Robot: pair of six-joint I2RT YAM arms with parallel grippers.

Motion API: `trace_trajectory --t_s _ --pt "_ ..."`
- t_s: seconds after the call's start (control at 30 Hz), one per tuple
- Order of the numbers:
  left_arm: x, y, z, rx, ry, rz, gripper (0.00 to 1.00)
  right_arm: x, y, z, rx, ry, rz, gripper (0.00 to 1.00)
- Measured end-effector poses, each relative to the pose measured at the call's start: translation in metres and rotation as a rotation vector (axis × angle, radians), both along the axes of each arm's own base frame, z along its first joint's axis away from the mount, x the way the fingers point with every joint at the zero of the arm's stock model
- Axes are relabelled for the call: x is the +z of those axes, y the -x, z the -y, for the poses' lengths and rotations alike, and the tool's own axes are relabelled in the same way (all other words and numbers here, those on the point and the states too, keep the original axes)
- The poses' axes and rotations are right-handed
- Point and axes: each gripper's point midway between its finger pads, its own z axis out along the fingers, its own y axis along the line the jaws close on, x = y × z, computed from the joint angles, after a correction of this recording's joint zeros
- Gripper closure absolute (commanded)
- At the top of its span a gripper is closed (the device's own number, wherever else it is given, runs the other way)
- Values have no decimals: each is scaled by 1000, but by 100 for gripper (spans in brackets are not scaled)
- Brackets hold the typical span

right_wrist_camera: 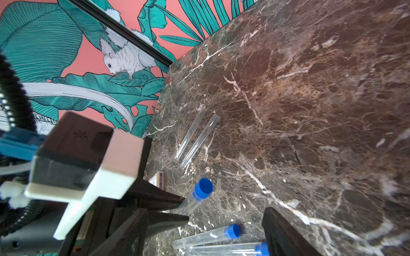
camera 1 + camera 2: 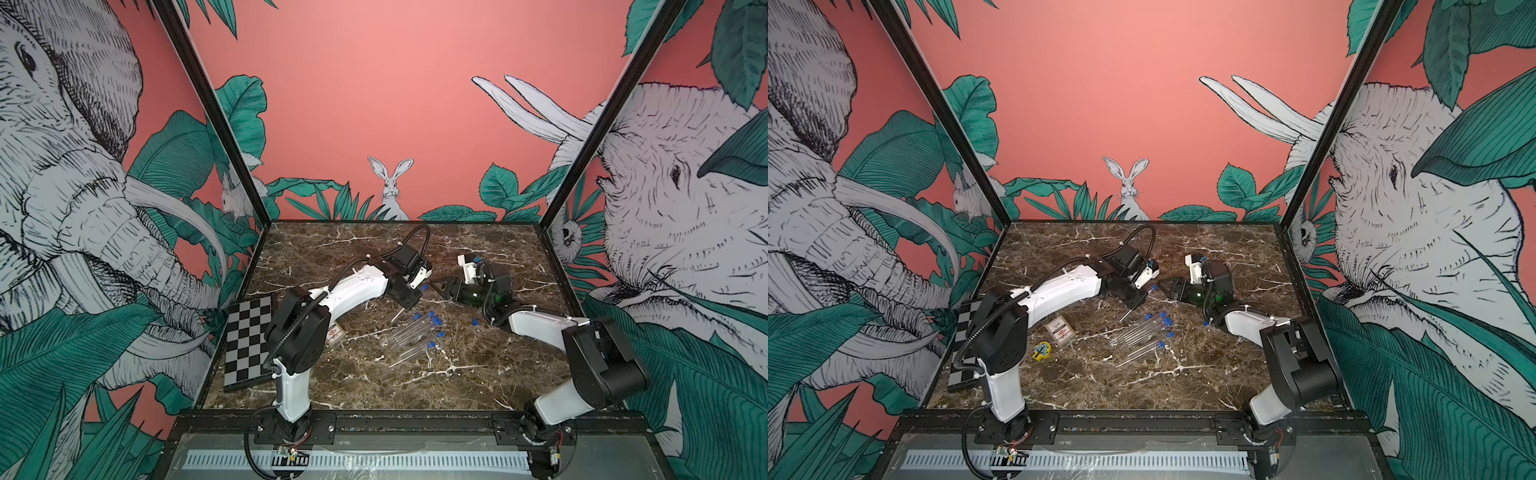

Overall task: Remove stoppers from test tubes
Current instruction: Pick up the test tube at the center of the board, then open the stopper on the test tube.

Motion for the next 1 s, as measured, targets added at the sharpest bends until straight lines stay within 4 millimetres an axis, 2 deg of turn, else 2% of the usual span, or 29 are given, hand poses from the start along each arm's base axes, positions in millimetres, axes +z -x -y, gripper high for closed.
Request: trace_trajectory --t_s 0.23,0.47,0.63,1.0 --pt "1 1 3 -6 14 -4 92 -9 -1 -13 22 -39 -25 30" --pt "3 0 5 -10 26 -1 92 -24 -5 -21 20 -73 -68 43" --pt "8 1 6 -13 40 3 92 -19 -8 -24 15 -104 -60 46" --pt "11 1 8 -17 52 7 92 -15 -10 -31 20 -148 -56 61"
